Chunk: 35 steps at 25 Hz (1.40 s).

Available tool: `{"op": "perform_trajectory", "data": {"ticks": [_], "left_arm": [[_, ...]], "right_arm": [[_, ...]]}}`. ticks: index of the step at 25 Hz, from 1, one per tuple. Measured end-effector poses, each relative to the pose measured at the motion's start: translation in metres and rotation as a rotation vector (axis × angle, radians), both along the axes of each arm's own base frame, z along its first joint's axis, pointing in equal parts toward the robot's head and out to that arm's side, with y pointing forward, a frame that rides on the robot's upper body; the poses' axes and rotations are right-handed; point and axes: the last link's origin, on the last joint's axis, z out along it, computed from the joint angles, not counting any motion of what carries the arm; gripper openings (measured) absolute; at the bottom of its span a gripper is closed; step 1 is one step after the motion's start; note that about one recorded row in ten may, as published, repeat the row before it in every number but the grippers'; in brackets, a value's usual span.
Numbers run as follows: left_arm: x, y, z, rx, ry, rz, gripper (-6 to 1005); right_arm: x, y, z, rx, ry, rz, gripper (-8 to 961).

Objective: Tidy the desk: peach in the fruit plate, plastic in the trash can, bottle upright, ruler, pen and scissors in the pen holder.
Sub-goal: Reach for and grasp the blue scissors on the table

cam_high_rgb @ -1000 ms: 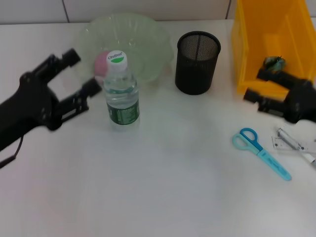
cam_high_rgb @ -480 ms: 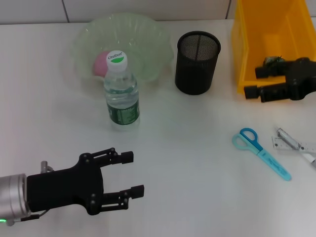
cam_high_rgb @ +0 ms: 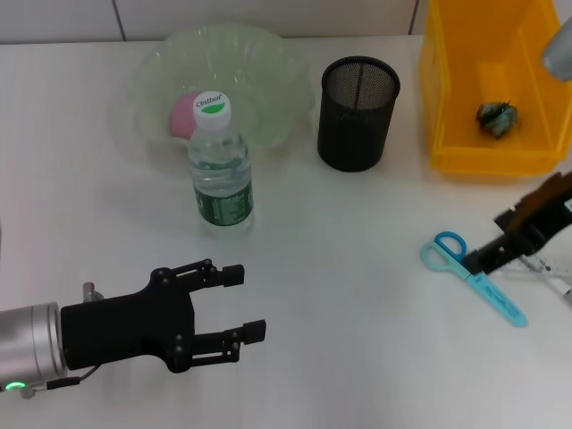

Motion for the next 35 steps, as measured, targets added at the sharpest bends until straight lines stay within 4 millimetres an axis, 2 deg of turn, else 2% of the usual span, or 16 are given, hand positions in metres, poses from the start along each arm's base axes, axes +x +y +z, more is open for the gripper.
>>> {"op": "perform_trajectory", "data": {"ticks": [3, 8, 23, 30, 35], "left_arm": [[-0.001, 0.001, -0.001, 0.005, 0.009, 0.007, 794], [-0.001, 0.003, -0.001, 0.003, 0.011, 0.018, 794], [0.0, 0.007, -0.003, 0.008, 0.023, 0.019, 793], [0.0, 0.008, -0.004, 0.01, 0.026, 0.021, 793], [-0.001, 0.008, -0.006, 0.01, 0.036, 0.026, 794]], "right_arm": [[0.007, -0.006, -0.008, -0.018, -0.089, -0.064, 701], [0.014, -0.011, -0.013, -0.014, -0.113, -0.125, 696], [0.029, -0.013, -0.033, -0.012, -0.139, -0.136, 682], [0.033, -0.012, -0.038, -0.012, -0.169, -0.126, 474], [0.034, -0.011, -0.039, -0.008, -0.176, -0.124, 463]]}}
